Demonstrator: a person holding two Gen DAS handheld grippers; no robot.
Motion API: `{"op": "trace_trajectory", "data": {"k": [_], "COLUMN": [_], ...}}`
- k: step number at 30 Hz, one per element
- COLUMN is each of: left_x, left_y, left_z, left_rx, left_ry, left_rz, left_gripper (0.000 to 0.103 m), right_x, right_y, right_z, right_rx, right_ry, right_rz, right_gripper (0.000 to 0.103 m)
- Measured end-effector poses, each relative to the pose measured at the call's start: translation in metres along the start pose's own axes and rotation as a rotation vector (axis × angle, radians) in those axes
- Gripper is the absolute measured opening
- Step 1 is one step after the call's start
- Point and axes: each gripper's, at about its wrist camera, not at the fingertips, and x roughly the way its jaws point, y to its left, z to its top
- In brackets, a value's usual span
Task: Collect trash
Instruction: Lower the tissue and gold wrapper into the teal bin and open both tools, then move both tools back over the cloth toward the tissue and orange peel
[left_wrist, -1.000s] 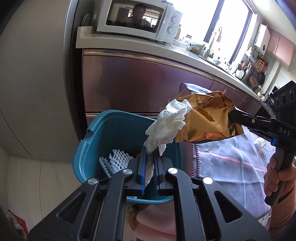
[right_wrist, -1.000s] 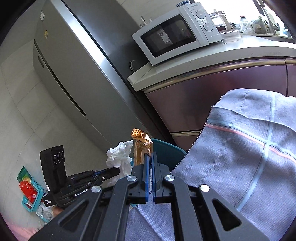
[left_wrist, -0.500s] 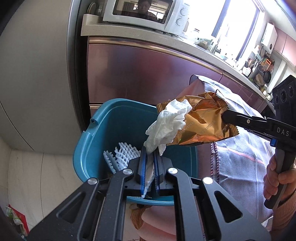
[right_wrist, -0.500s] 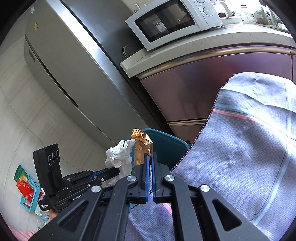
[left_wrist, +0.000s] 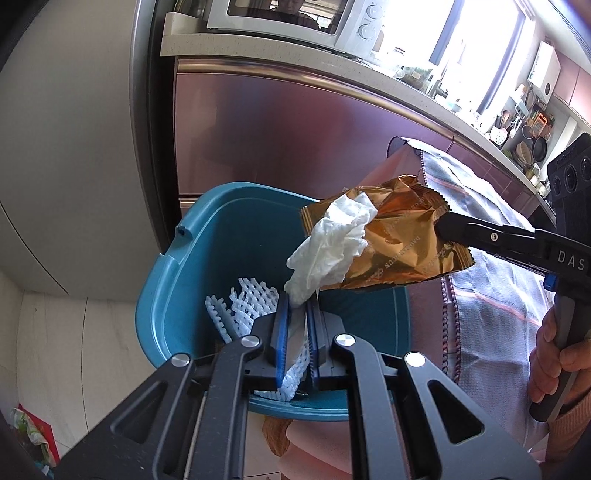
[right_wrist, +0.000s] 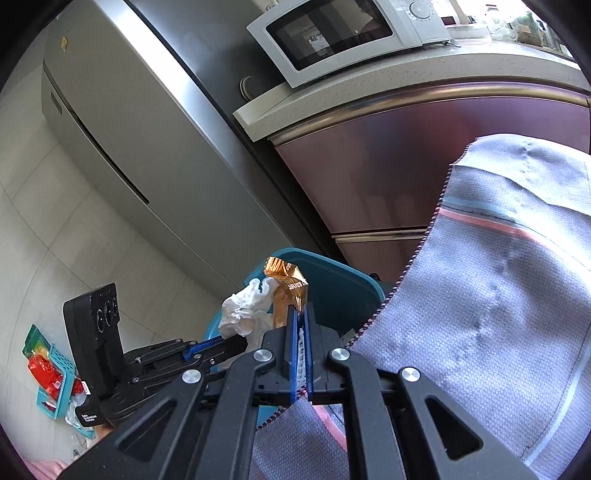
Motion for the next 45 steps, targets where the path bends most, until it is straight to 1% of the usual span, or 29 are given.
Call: {"op": "trace_trajectory", "data": {"k": [5,7,10,11,12,16,19,21,25,30,32,34,36,38,40,45], "left_x": [0.01,0.014,0.02,0.022,0.024,0.03,0.028,0.024,0.008,-0.019,-0.03,-0.04,-0.046,-0.051,-0.053,-0.049], "left_y": [0.002,0.002,0.001,0.0,-0.001,-0.001,-0.002,-0.005,-0.01,-0.025,-0.035,-0.046,-0.062,-0.078,-0.098,-0.153], "left_z": [-0.001,-0.001,0.0,0.0,0.0,0.0,-0.001,-0.001,-0.002,-0.001,-0.001,0.0,0.0,0.0,0.0,-0.002], "left_rx": [-0.01,-0.011,-0.011,-0.01,-0.011,-0.019,-0.018,-0.014,-0.004,0.028,0.054,0.079,0.113,0.143,0.174,0.263], "left_ry": [0.014,0.023,0.036,0.039,0.043,0.049,0.042,0.031,-0.003,-0.069,-0.094,-0.116,-0.131,-0.138,-0.142,-0.122], "left_rz": [-0.006,0.0,0.008,0.008,0.012,0.015,0.008,0.004,-0.012,-0.052,-0.078,-0.106,-0.136,-0.173,-0.211,-0.296], "left_gripper": [0.009,0.013,0.016,0.018,0.023,0.023,0.023,0.025,0.027,0.03,0.034,0.041,0.042,0.043,0.046,0.047], "right_x": [0.013,0.015,0.015,0.014,0.014,0.009,0.005,0.0,-0.014,-0.042,-0.057,-0.076,-0.095,-0.113,-0.134,-0.179], "right_y": [0.003,0.003,0.001,0.0,-0.001,-0.003,-0.004,-0.004,-0.003,-0.004,-0.006,-0.01,-0.014,-0.021,-0.03,-0.058], "right_z": [0.002,0.002,0.001,0.0,-0.001,-0.004,-0.006,-0.007,-0.01,-0.017,-0.021,-0.025,-0.03,-0.034,-0.042,-0.06], "right_rx": [-0.009,-0.008,-0.002,0.0,0.002,0.008,0.007,0.008,0.002,-0.011,-0.016,-0.021,-0.019,-0.011,-0.001,0.048], "right_ry": [0.027,0.028,0.024,0.024,0.024,0.019,0.019,0.016,-0.007,-0.044,-0.067,-0.096,-0.124,-0.154,-0.184,-0.245], "right_rz": [-0.008,-0.009,-0.009,-0.009,-0.01,-0.007,-0.001,0.007,0.02,0.023,0.013,-0.003,-0.022,-0.042,-0.075,-0.161], "right_gripper": [0.007,0.01,0.013,0.014,0.016,0.018,0.02,0.022,0.024,0.029,0.031,0.035,0.037,0.037,0.04,0.041]}}
